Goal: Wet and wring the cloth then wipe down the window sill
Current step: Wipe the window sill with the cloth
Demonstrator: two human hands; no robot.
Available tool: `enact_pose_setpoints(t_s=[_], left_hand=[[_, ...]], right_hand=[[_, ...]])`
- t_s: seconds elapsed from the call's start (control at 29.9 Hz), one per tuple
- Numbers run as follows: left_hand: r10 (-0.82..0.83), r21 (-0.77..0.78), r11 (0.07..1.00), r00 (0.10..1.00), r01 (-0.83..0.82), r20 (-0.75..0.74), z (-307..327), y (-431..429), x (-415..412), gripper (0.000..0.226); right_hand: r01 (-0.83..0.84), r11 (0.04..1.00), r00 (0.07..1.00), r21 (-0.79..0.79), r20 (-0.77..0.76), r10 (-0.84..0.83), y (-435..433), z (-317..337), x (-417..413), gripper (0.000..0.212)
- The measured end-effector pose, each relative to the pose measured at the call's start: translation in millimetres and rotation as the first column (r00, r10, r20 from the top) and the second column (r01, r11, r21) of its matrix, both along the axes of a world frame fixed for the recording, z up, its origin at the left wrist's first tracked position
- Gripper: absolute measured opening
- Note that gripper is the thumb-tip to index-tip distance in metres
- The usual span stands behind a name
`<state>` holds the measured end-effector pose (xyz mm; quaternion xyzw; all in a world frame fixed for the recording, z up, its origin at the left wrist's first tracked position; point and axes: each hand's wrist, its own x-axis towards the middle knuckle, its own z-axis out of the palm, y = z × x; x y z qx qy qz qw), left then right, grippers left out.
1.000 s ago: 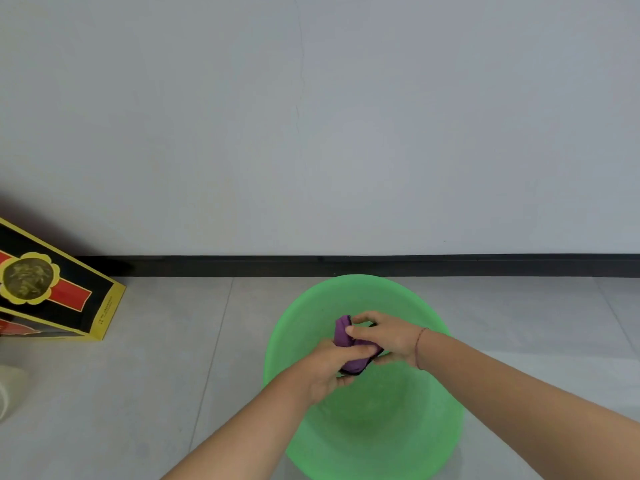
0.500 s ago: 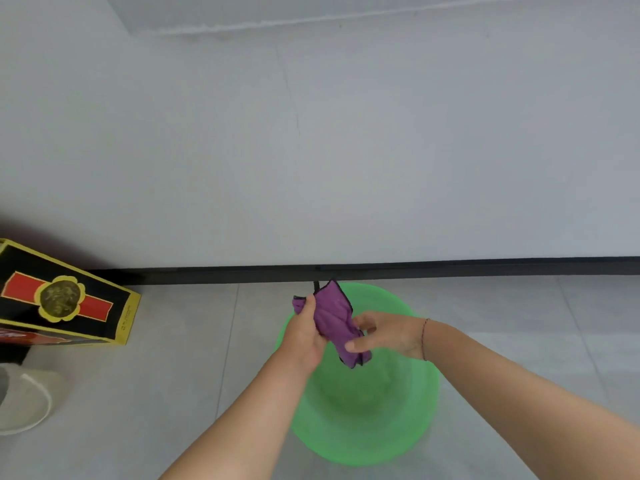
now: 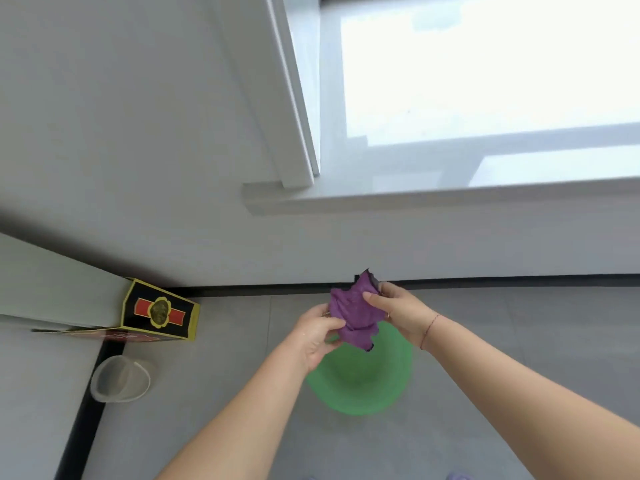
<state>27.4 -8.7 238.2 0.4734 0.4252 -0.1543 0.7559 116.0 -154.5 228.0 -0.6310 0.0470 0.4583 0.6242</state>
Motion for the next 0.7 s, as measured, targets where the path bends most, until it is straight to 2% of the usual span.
enact_pose_setpoints(t_s=[0.07,0.17,0.27,0.33,0.4,0.44,0.5,0.57,0.64,0.7], left_hand=[[-0.002,0.037,0.999,0.999,0.003,-0.039,38.3,0.9,-0.2,0.02],[0.045,0.121,0.992,0.999,-0.041,-0.028,90.2,-3.5,7.3,0.017],[0.167,0.185,0.969,0.986,-0.165,0.007,136.2,-13.6,22.1,0.025],[0.183,0.153,0.97,0.981,-0.191,0.061,168.0,-21.6,32.4,0.036],[0.033,0.16,0.986,0.992,-0.053,0.12,195.4,-32.3,43.3,0.052],[-0.09,0.232,0.971,0.989,0.06,0.121,206.1,-38.3,48.8,0.059],[-0.286,0.492,0.835,0.958,0.247,0.005,222.7,-49.2,60.8,0.06],[-0.311,0.67,0.679,0.944,0.299,-0.107,234.0,-54.2,73.4,0.038],[-0.29,0.705,0.643,0.948,0.297,-0.135,239.6,-53.8,85.3,0.01],[-0.227,0.701,0.672,0.967,0.24,-0.114,241.3,-50.7,96.4,0.01]], right_hand=[[-0.016,1.0,0.999,-0.017,0.052,0.017,-5.2,42.0,4.6,0.026],[-0.083,0.991,0.99,-0.101,0.101,0.094,-14.4,98.2,12.5,0.053],[-0.032,0.983,0.975,-0.182,0.211,0.071,-24.4,147.8,24.1,0.066],[-0.014,0.982,0.96,-0.187,0.273,0.066,-33.6,178.9,36.5,0.071],[-0.127,0.975,0.933,-0.184,0.311,0.18,-42.1,206.0,49.2,0.069],[-0.211,0.951,0.9,-0.227,0.334,0.279,-45.3,216.9,55.5,0.066],[-0.312,0.867,0.796,-0.39,0.392,0.462,-49.2,232.9,66.5,0.057],[-0.29,0.816,0.713,-0.5,0.456,0.533,-51.4,243.0,77.0,0.033],[-0.217,0.807,0.694,-0.549,0.495,0.524,-53.4,248.5,88.4,0.004],[-0.167,0.822,0.716,-0.544,0.507,0.481,-52.4,249.1,100.7,0.017]])
